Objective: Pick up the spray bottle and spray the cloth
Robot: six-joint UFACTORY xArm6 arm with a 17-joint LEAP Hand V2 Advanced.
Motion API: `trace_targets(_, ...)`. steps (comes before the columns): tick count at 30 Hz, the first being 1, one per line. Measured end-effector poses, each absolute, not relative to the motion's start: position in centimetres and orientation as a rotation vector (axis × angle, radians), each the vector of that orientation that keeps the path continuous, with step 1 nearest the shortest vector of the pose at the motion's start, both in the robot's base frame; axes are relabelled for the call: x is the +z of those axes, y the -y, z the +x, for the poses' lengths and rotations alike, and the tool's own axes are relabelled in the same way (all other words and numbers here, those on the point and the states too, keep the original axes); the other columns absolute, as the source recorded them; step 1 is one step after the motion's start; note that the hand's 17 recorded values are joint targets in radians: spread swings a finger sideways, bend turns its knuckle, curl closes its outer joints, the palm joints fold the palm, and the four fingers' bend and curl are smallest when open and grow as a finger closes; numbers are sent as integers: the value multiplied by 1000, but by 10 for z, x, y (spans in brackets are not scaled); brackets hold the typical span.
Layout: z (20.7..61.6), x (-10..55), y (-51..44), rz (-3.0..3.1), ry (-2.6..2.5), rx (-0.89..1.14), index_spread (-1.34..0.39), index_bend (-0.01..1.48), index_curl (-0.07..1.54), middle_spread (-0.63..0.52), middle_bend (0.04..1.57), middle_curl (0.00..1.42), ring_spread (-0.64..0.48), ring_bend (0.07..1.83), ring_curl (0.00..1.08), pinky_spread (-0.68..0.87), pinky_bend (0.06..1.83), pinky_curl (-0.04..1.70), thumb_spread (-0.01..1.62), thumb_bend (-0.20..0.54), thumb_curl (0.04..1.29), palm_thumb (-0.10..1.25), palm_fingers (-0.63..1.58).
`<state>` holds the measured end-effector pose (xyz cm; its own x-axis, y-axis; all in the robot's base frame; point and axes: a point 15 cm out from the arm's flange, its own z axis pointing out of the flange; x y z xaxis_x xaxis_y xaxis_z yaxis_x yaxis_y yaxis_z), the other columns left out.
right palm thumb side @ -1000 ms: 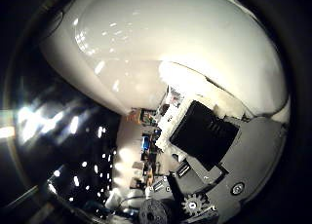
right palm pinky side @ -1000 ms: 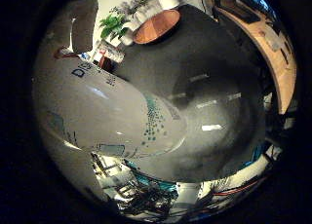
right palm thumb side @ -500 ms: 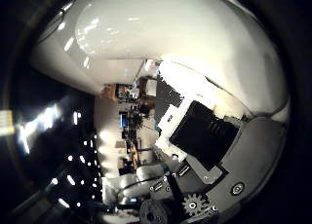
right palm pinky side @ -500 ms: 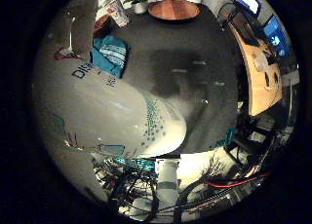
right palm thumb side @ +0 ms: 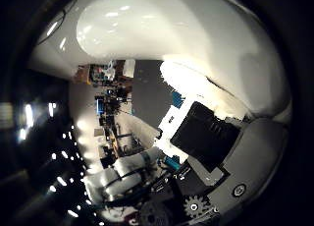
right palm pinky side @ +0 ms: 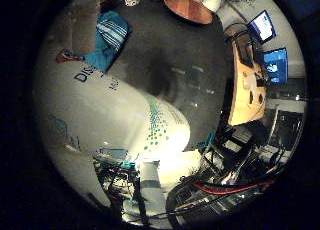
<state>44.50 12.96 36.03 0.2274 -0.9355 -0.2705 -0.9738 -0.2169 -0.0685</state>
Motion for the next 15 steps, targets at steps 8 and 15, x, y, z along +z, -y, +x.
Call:
trace_targets(8, 475, 350, -168, -2372, -1787, 269, -207, 1202, 679, -108, 1350, 604, -173, 1450, 587, -259, 1075, 1113, 1119, -12, 695, 925, 1201)
trace_targets(15, 492, 332, -189, -2415, -1807, 275, -207, 1203, 680, -110, 1348, 606, -173, 1451, 588, -261, 1076, 1114, 1125, -11, 694, 929, 1199)
